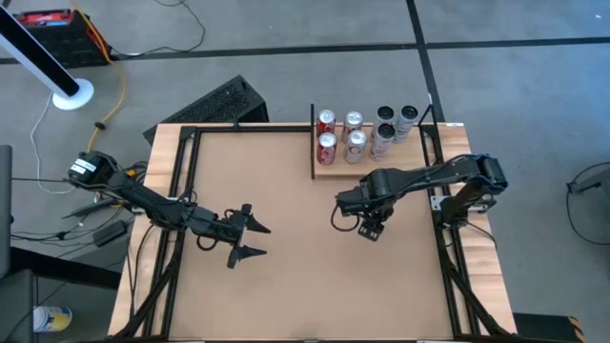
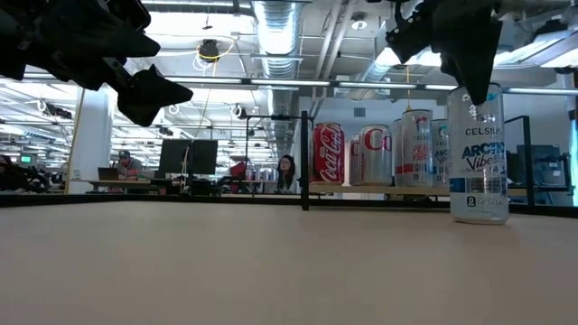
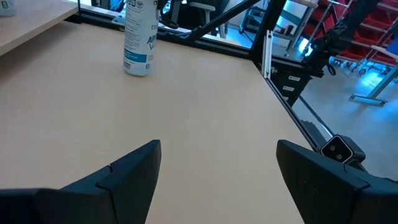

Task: Place canned beverage on shelf
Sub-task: Put the blue white soda can on the shelf aligned with the other blue white soda can

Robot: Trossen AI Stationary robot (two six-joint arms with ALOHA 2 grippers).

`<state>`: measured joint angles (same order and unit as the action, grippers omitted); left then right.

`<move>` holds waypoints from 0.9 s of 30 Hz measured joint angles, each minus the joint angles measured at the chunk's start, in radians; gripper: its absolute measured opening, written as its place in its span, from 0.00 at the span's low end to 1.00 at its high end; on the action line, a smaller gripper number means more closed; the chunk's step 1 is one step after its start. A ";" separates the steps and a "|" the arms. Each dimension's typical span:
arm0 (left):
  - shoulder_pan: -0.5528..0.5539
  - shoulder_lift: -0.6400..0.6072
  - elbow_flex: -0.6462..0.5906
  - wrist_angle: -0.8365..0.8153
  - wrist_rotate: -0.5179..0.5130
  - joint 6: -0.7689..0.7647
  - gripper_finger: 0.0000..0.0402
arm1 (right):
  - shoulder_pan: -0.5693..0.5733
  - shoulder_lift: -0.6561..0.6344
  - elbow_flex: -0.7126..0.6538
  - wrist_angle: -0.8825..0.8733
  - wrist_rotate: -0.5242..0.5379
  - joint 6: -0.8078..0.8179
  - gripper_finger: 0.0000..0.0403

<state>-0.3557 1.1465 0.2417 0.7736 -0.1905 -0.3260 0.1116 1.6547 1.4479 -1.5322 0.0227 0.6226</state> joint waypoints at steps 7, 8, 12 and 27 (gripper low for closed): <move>0.000 0.000 0.000 0.000 0.000 0.007 0.76 | 0.000 0.001 0.000 0.000 0.023 -0.001 0.81; 0.000 0.000 0.000 0.000 0.000 0.007 0.76 | 0.001 0.001 0.000 0.000 0.025 -0.002 0.81; 0.000 0.000 0.000 0.000 0.000 0.006 0.76 | 0.001 0.001 0.000 0.000 0.025 -0.002 0.81; 0.000 0.000 0.000 0.003 0.000 0.007 0.76 | 0.012 0.000 0.000 -0.009 0.028 -0.003 0.90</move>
<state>-0.3557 1.1465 0.2417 0.7761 -0.1905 -0.3191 0.1238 1.6543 1.4475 -1.5410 0.0509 0.6192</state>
